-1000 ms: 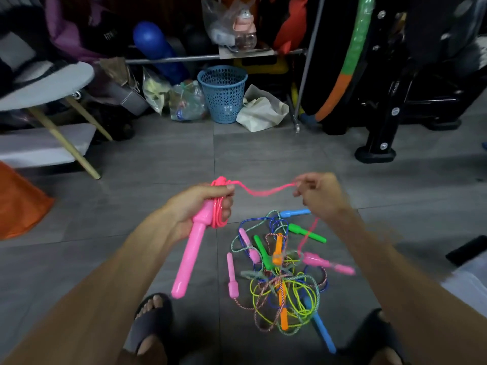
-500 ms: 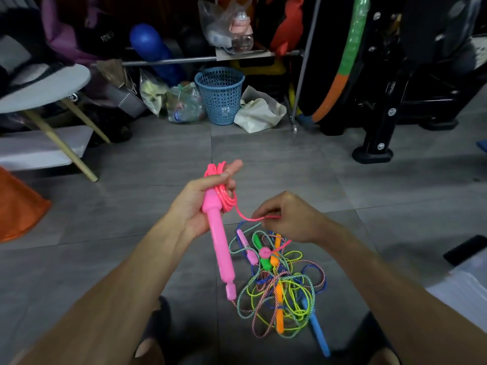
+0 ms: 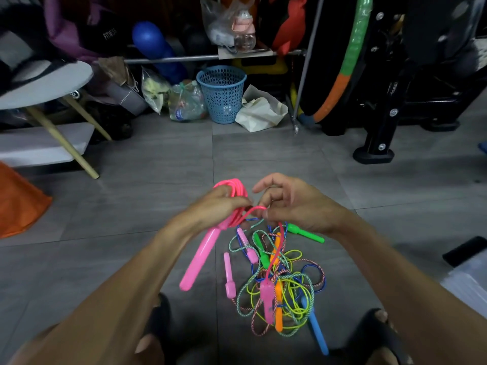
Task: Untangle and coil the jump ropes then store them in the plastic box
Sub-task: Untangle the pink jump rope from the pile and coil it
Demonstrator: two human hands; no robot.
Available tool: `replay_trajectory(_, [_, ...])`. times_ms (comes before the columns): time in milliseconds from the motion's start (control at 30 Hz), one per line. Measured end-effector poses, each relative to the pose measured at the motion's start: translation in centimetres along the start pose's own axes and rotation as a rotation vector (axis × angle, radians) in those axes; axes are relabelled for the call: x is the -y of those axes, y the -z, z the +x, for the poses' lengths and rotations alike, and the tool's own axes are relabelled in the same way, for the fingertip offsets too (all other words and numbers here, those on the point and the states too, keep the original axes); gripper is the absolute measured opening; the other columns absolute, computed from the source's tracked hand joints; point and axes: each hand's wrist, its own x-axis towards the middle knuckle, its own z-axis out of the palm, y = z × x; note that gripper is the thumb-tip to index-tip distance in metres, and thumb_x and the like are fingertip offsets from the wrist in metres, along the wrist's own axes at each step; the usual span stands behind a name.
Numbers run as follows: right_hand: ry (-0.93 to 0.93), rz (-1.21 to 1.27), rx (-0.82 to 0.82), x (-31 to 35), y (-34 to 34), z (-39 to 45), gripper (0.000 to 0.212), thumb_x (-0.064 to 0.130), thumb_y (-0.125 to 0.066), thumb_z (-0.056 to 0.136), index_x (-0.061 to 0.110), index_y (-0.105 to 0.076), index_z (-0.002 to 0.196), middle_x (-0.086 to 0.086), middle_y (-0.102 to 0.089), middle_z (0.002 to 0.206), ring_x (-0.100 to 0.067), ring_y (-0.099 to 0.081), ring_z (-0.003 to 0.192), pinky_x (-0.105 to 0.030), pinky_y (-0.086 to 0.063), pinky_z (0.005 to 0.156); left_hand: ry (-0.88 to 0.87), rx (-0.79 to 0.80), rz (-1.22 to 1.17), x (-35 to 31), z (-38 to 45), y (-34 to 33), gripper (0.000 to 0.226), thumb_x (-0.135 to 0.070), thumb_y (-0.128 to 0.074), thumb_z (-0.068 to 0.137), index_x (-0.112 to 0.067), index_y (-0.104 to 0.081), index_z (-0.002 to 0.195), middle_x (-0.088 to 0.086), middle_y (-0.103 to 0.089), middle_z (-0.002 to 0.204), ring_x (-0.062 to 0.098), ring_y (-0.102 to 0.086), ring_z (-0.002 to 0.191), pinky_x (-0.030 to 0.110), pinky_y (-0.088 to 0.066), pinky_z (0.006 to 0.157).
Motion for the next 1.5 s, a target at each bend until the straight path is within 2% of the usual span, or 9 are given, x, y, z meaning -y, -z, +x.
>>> replay_trajectory(133, [0.020,-0.098,-0.164,0.1,1.4,0.0,0.026,-0.008,-0.066,0.079,0.016,-0.065,0.089,-0.005,-0.062,0.078,-0.012,-0.058,0.071,-0.023,-0.046,0.069,-0.005,0.202,0.155,-0.1,-1.1,0.8,0.024,-0.026,-0.072,0.069,-0.004,-0.065,0.075,0.007,-0.068,0.066,0.016,-0.059,0.053,0.030,-0.048,0.059])
replay_trajectory(333, [0.090,-0.040,-0.388,0.1,2.0,0.1,0.008,0.003,-0.070,0.080,0.009,-0.068,0.076,-0.013,-0.051,0.066,-0.012,-0.048,0.051,-0.017,-0.041,0.047,-0.022,0.462,-0.216,-0.4,-2.1,1.9,0.050,-0.035,-0.079,0.069,0.000,-0.067,0.103,0.005,-0.059,0.059,0.011,-0.053,0.045,0.019,-0.046,0.045])
replay_trajectory(400, [0.082,-0.108,-0.411,-0.5,1.6,0.5,0.009,0.008,-0.070,0.082,0.011,-0.067,0.075,-0.012,-0.051,0.062,-0.014,-0.044,0.051,-0.020,-0.037,0.048,-0.068,0.457,-0.195,-0.4,-2.1,1.5,0.022,-0.017,-0.074,0.073,-0.006,-0.070,0.090,0.003,-0.057,0.056,0.009,-0.052,0.046,0.020,-0.046,0.045])
replay_trajectory(533, [-0.015,-0.167,-0.334,-0.8,1.2,0.8,0.009,0.009,-0.061,0.089,0.015,-0.067,0.086,-0.003,-0.062,0.069,-0.008,-0.054,0.052,-0.024,-0.045,0.056,-0.031,0.342,-0.377,-0.4,-2.0,0.8,0.006,-0.004,-0.061,0.072,-0.004,-0.064,0.076,0.005,-0.054,0.051,0.015,-0.052,0.044,0.024,-0.047,0.047])
replay_trajectory(667, [-0.009,0.100,-0.092,-0.4,0.6,0.6,0.054,-0.002,-0.061,0.071,0.023,-0.057,0.118,0.005,-0.064,0.109,-0.015,-0.052,0.073,-0.028,-0.040,0.064,-0.029,0.397,-0.520,-0.3,-1.9,1.3,0.010,-0.008,-0.075,0.066,-0.007,-0.069,0.075,0.005,-0.054,0.052,0.018,-0.056,0.049,0.025,-0.050,0.054])
replay_trajectory(900, [-0.012,0.280,0.035,-0.2,1.1,0.8,0.067,0.043,-0.075,0.063,0.023,-0.056,0.124,0.001,-0.063,0.121,-0.017,-0.055,0.100,-0.026,-0.040,0.075,0.015,0.374,-0.505,-0.6,-2.2,0.3,0.014,-0.001,-0.058,0.070,-0.007,-0.069,0.065,0.011,-0.062,0.054,0.019,-0.066,0.052,0.026,-0.056,0.057])
replay_trajectory(1033, [-0.024,0.074,0.189,-0.4,0.6,0.2,0.073,0.001,-0.072,0.071,0.019,-0.044,0.137,0.003,-0.061,0.125,-0.008,-0.056,0.117,-0.024,-0.044,0.098,0.001,0.510,-0.471,-1.0,-2.9,0.1,0.016,0.004,-0.056,0.068,-0.005,-0.069,0.068,0.016,-0.065,0.060,0.021,-0.069,0.057,0.024,-0.055,0.055])
replay_trajectory(1200, [-0.031,-0.048,0.154,0.2,1.1,0.0,0.048,-0.004,-0.074,0.072,0.009,-0.061,0.117,-0.001,-0.068,0.108,-0.010,-0.063,0.101,-0.022,-0.049,0.092,-0.063,0.605,-0.412,-0.9,-2.7,0.8,0.010,-0.009,-0.067,0.061,-0.007,-0.073,0.069,0.009,-0.071,0.068,0.015,-0.068,0.062,0.022,-0.055,0.065])
replay_trajectory(1500, [-0.072,-0.408,-0.001,-0.1,0.5,0.4,0.014,0.010,-0.058,0.088,-0.002,-0.062,0.083,-0.009,-0.054,0.069,-0.017,-0.049,0.064,-0.033,-0.039,0.062,-0.118,0.189,0.035,0.0,-1.6,1.2,0.028,-0.026,-0.073,0.051,-0.010,-0.074,0.074,0.023,-0.070,0.081,0.025,-0.062,0.073,0.037,-0.046,0.075])
